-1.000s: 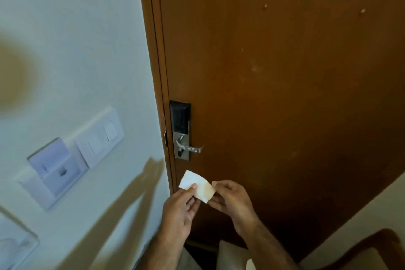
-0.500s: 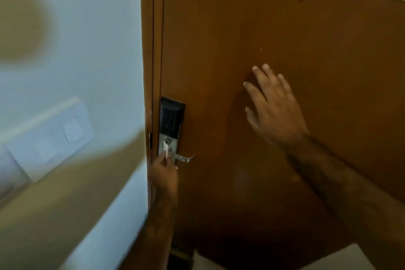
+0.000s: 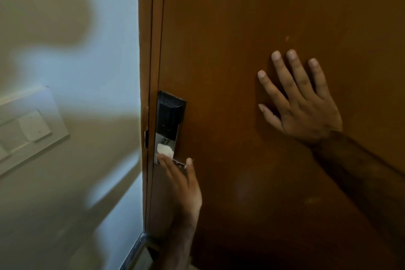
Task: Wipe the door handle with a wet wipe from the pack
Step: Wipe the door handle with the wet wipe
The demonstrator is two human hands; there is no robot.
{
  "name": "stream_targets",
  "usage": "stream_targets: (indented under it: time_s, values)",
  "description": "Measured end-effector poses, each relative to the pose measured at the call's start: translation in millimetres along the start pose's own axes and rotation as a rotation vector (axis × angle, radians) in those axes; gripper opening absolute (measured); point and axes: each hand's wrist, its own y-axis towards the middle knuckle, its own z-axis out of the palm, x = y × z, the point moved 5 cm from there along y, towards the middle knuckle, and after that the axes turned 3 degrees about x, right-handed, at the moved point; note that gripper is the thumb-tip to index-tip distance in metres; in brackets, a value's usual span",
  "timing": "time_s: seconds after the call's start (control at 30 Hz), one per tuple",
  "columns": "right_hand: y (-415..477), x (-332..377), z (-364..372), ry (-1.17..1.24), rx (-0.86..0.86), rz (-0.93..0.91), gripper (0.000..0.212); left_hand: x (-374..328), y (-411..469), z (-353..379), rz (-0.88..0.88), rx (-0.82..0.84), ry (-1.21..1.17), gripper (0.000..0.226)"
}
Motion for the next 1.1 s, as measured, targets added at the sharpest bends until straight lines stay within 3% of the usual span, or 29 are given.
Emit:
stream_targets:
  time_s: [0.17,0.3,0.43,0.67,0.93,1.1]
  values:
    - [0.7,1.8,-0.2,0.02,-0.001,-0.014,0.078,7.4,-45.9,32.8,0.097,0.026,0.043,0.082]
    - [-0.3,1.7,0.4,0.031,0.001,-0.022,0.078,13.4,0.6,16.8,0.036,-0.039,0.004,0.09]
    - [1.7,2.9,0.7,0.05,0.008,-0.02,0.079,12.3,19.3,10.8,0.087,-0.131,-0.034,0.085]
    - [1.9,1.6,-0.7,0.067,0.013,-0.024,0.08,22.2,-45.2,52.7,0.15,0.009,0.083,0.086]
    - [2.1,2.3,-1.1,0.063,0.006,-0.017,0.08,13.2,2.9,27.4,0.117,-0.138,-0.005,0.083]
    - [1.3,2.9,-1.5,0.06,-0.008,-0.018,0.079,29.2,-50.2,57.6,0.207,-0.018,0.151,0.084]
